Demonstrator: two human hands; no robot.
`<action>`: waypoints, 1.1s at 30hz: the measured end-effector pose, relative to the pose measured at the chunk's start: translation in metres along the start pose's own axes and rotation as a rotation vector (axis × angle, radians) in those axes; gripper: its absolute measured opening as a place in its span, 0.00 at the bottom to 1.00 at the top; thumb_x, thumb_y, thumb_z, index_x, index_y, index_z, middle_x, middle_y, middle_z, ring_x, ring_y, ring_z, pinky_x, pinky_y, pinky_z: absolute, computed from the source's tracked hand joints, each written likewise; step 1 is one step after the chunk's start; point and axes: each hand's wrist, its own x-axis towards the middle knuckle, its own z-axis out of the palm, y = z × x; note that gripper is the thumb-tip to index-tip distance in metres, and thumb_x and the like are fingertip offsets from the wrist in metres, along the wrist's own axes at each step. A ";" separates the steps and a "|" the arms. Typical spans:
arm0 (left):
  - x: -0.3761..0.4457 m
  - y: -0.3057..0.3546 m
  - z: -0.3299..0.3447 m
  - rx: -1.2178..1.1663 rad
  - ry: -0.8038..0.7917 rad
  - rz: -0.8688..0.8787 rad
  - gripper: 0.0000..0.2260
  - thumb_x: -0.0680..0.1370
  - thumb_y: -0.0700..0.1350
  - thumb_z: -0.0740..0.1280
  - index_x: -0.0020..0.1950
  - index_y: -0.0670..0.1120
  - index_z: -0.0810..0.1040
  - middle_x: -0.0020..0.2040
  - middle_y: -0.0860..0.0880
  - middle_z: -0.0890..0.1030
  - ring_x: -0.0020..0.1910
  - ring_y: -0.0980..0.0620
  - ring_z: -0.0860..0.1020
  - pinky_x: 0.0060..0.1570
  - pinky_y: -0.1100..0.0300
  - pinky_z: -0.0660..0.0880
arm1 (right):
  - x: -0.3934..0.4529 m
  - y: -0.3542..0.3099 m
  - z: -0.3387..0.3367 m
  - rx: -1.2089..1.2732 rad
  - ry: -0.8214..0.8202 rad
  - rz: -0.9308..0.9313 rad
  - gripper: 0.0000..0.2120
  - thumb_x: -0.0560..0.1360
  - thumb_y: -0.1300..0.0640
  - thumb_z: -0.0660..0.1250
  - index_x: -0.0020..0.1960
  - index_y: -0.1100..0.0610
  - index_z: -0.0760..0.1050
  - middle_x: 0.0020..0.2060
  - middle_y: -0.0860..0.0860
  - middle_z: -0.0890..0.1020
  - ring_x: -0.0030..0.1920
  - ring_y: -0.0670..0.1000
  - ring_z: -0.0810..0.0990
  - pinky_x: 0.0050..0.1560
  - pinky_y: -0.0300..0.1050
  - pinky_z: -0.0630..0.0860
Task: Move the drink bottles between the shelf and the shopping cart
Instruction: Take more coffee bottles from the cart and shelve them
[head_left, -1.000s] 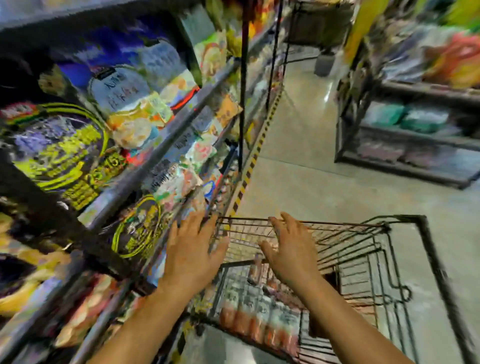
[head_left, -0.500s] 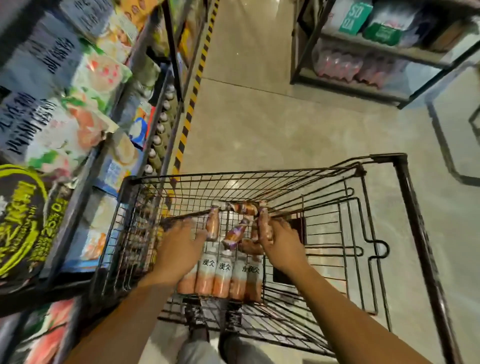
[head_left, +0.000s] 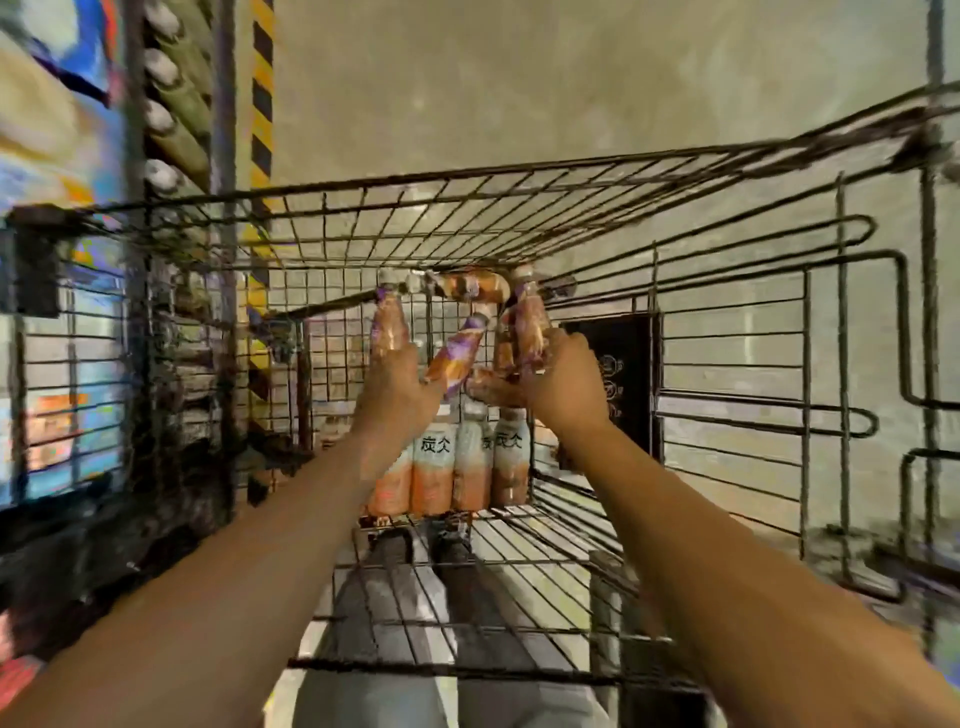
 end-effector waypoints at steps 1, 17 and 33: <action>0.004 0.003 0.014 -0.001 -0.023 0.029 0.17 0.78 0.50 0.71 0.64 0.45 0.78 0.47 0.44 0.81 0.41 0.42 0.82 0.33 0.57 0.74 | 0.010 -0.002 0.004 -0.049 0.024 -0.024 0.24 0.75 0.48 0.70 0.68 0.57 0.75 0.54 0.58 0.80 0.53 0.60 0.79 0.46 0.50 0.80; 0.078 -0.018 0.093 0.547 0.135 0.153 0.31 0.76 0.46 0.74 0.76 0.44 0.67 0.58 0.39 0.79 0.56 0.38 0.80 0.46 0.47 0.76 | 0.090 -0.005 0.050 -0.640 0.164 -0.121 0.30 0.77 0.48 0.71 0.74 0.58 0.68 0.63 0.63 0.82 0.67 0.65 0.76 0.66 0.62 0.71; 0.002 -0.006 0.020 -0.067 0.263 0.067 0.31 0.74 0.48 0.77 0.74 0.50 0.68 0.53 0.49 0.80 0.42 0.47 0.82 0.38 0.50 0.82 | 0.020 -0.026 -0.006 0.290 0.163 -0.215 0.21 0.70 0.48 0.73 0.61 0.51 0.76 0.51 0.51 0.79 0.47 0.51 0.80 0.45 0.52 0.82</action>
